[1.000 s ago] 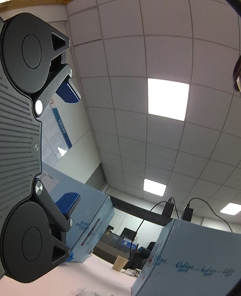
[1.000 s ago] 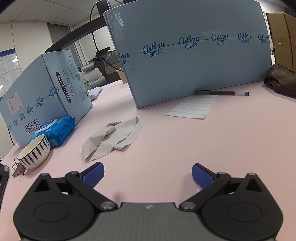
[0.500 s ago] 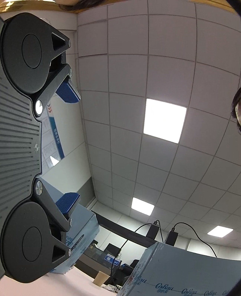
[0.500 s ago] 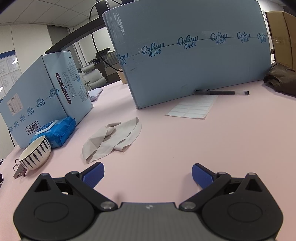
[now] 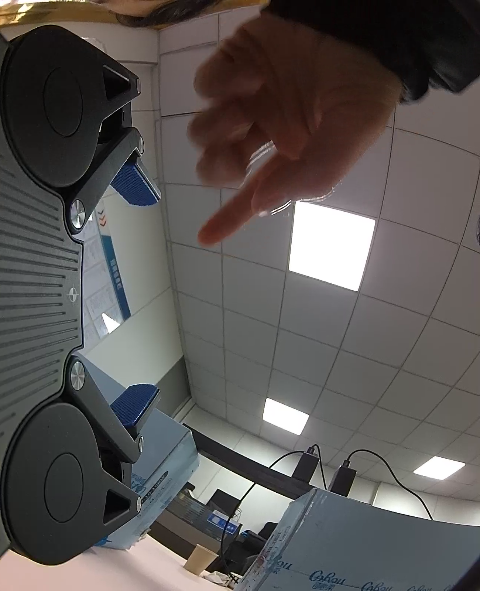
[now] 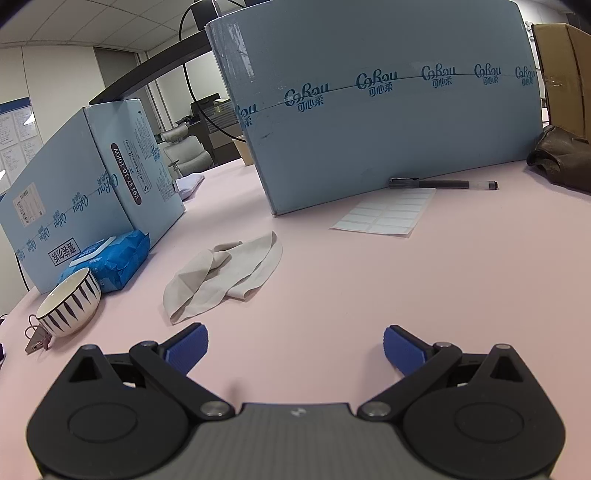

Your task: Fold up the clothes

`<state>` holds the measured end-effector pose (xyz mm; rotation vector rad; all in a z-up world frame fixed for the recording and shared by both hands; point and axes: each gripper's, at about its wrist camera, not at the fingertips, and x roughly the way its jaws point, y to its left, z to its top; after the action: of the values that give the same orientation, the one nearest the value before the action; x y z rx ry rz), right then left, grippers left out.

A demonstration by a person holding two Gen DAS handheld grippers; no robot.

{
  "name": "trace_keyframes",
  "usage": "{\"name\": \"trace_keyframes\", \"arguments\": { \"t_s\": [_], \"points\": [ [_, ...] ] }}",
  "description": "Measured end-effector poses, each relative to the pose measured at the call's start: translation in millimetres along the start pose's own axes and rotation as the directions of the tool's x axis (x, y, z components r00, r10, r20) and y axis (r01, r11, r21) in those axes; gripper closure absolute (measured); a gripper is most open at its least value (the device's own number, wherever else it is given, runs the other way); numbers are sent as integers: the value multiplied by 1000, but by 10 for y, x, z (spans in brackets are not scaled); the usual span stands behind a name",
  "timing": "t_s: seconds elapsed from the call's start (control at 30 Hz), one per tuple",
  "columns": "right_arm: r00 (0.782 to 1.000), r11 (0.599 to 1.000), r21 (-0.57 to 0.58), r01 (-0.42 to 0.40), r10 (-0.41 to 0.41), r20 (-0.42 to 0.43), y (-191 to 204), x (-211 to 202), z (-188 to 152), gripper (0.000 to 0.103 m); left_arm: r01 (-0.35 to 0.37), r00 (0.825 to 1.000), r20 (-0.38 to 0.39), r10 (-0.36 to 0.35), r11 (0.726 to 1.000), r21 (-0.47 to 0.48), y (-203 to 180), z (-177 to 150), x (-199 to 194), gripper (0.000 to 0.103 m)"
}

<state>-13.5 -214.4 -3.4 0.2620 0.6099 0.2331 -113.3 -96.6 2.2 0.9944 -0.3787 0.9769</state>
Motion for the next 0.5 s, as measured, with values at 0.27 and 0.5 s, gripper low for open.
{"name": "trace_keyframes", "arguments": {
  "t_s": [0.27,0.5],
  "points": [
    [1000,1000,1,-1,1,-1,-30,-3,2,0,-21,1000,6,21,999,-28,44,-12,-38,0],
    [1000,1000,-6,4,-4,-3,-20,-4,1,0,3,1000,-1,-3,999,-45,69,-27,-35,0]
  ]
}}
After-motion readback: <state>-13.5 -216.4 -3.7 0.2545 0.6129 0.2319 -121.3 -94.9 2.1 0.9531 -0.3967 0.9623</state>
